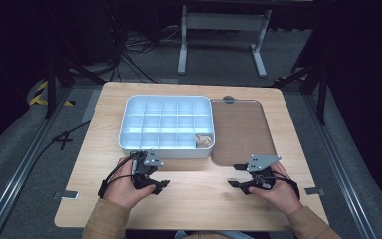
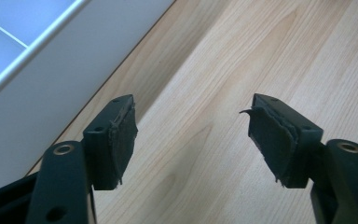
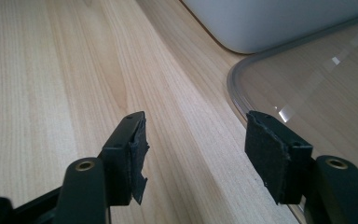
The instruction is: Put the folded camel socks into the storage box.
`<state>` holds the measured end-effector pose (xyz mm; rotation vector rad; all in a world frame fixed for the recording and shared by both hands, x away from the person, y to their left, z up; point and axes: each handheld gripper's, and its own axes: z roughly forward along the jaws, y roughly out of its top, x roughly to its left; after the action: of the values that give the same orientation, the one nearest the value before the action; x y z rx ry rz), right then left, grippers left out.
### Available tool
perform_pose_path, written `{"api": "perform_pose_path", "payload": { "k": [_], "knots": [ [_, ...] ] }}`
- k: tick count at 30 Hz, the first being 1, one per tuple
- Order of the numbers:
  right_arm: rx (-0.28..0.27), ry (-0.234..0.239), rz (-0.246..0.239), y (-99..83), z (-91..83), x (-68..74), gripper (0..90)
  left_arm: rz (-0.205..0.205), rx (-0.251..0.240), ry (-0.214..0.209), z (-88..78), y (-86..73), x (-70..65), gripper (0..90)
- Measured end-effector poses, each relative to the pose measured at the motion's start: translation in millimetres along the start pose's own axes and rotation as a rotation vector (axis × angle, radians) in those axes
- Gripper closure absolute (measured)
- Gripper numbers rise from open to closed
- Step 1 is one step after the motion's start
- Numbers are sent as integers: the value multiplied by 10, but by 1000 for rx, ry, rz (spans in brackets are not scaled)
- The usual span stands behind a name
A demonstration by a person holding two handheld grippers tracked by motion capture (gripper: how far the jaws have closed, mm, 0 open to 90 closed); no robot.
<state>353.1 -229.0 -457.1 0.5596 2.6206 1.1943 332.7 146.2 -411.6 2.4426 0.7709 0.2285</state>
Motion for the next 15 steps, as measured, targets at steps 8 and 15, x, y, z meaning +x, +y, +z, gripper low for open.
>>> {"api": "perform_pose_path", "payload": {
  "k": [8,15],
  "knots": [
    [7,4,18,-91,96,-18,395,11,15,-10,52,-32,21,309],
    [25,41,2,-120,176,58,394,18,38,-21,93,-41,17,309]
  ]
}}
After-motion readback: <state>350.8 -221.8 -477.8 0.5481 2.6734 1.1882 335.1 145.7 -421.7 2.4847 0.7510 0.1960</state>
